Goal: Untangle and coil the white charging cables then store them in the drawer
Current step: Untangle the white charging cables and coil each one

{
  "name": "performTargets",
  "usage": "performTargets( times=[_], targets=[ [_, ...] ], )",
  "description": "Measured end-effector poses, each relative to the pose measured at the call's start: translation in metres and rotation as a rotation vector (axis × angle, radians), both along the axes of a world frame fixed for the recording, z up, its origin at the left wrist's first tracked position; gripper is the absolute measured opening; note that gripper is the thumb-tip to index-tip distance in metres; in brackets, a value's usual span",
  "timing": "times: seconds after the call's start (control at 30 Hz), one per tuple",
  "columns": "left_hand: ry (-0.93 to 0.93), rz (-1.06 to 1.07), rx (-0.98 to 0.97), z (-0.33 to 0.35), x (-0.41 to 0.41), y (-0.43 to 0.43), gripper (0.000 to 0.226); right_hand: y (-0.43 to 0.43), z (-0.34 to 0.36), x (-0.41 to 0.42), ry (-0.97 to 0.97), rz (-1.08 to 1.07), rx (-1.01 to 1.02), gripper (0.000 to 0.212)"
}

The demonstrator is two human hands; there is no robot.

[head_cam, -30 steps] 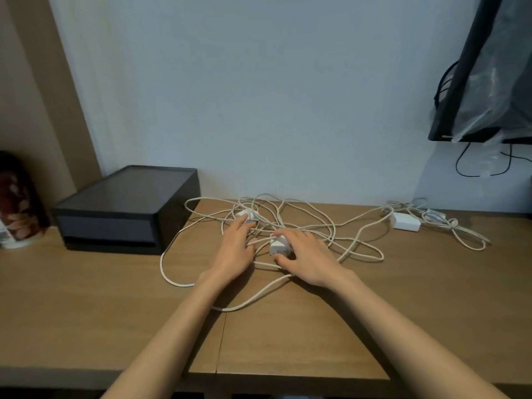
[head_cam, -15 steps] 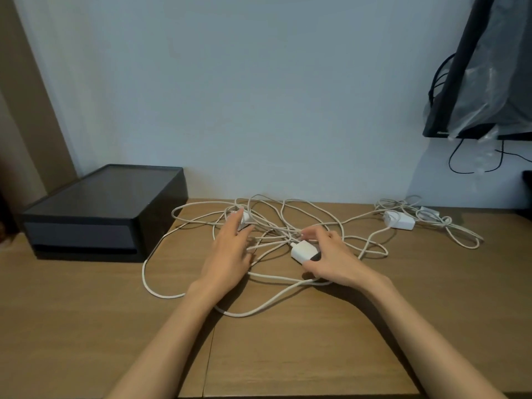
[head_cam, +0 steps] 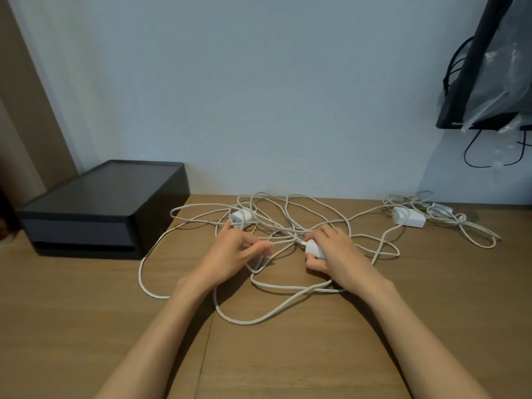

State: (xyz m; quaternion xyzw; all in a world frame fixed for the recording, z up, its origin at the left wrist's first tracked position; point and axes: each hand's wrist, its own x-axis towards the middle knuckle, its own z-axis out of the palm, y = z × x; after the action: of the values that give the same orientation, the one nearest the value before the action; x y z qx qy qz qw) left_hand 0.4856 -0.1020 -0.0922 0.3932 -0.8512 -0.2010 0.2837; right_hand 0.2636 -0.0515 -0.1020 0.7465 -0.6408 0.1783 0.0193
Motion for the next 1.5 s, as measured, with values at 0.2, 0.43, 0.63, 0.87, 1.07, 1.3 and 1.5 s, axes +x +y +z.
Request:
performTargets(
  times=[0.2,0.43,0.63,0.87,1.07,1.3,1.5],
  targets=[
    [0.238,0.223,-0.031,-0.002,0.001,0.001,0.023,0.003,0.007,-0.011,-0.537,0.021,-0.057,0.019],
    [0.537,0.4,0.081,0.0,0.004,-0.004,0.026,0.003,0.025,-0.016,-1.174,-0.088,-0.169,0.023],
    [0.563,0.327,0.111,-0.001,0.002,-0.006,0.031,0.004,0.026,-0.01,-1.268,-0.047,-0.078,0.023],
    [0.431,0.249,0.285,0.005,-0.006,0.007,0.019,0.007,0.025,-0.005,-1.02,0.046,0.017,0.013],
    [-0.046,0.353,0.025,0.006,-0.006,0.011,0.023,0.001,0.005,-0.004,-0.518,0.057,0.05,0.025],
    [-0.221,0.292,-0.303,0.031,-0.025,-0.019,0.035,-0.005,-0.007,-0.003,-0.39,0.103,0.036,0.033],
    [-0.634,0.12,-0.091,0.021,-0.043,-0.057,0.057,-0.008,-0.008,-0.005,-0.407,0.092,0.021,0.037]
  ],
)
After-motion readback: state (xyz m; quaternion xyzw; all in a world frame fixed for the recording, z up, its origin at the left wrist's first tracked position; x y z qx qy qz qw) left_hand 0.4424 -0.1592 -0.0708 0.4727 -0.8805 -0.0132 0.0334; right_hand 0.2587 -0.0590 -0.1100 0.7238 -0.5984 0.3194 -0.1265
